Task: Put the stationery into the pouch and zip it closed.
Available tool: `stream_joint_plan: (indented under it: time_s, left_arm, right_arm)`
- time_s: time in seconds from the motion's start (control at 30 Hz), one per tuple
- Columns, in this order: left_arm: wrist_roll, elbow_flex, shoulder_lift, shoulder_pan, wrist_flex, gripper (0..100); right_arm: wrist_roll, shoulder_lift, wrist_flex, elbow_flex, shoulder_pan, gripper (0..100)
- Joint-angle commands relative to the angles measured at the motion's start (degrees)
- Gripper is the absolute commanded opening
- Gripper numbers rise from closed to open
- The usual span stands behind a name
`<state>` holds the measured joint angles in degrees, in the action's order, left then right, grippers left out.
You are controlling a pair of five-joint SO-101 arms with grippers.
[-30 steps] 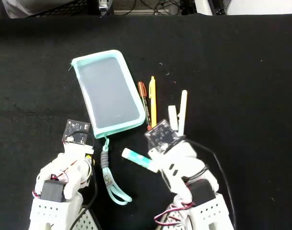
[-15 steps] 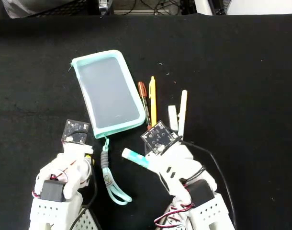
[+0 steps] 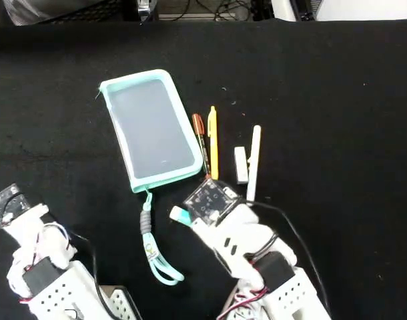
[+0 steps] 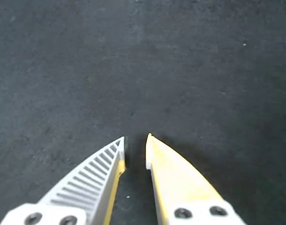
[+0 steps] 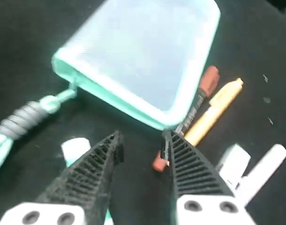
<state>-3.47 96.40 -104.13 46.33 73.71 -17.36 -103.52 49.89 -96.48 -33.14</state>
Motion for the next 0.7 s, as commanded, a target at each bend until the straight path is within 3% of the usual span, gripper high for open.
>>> stream_joint_plan:
  time_s: [0.0,0.2,0.4,0.67]
  left_arm:
    - [0.53,0.92,-0.26,1.45,-1.05,10]
    - [0.62,0.92,-0.26,1.45,-1.14,10]
    - [0.62,0.92,-0.26,1.45,-1.14,10]
    - [0.53,0.92,-0.26,1.45,-1.14,10]
  right_arm:
    - [0.62,-4.18,0.0,4.62,-1.32,14.5]
    - [2.11,2.15,2.46,15.08,-1.41,14.5]
    - [12.04,28.44,-2.2,28.7,-5.71,14.8]
    - [20.22,63.25,-28.48,28.26,-10.02,14.9]
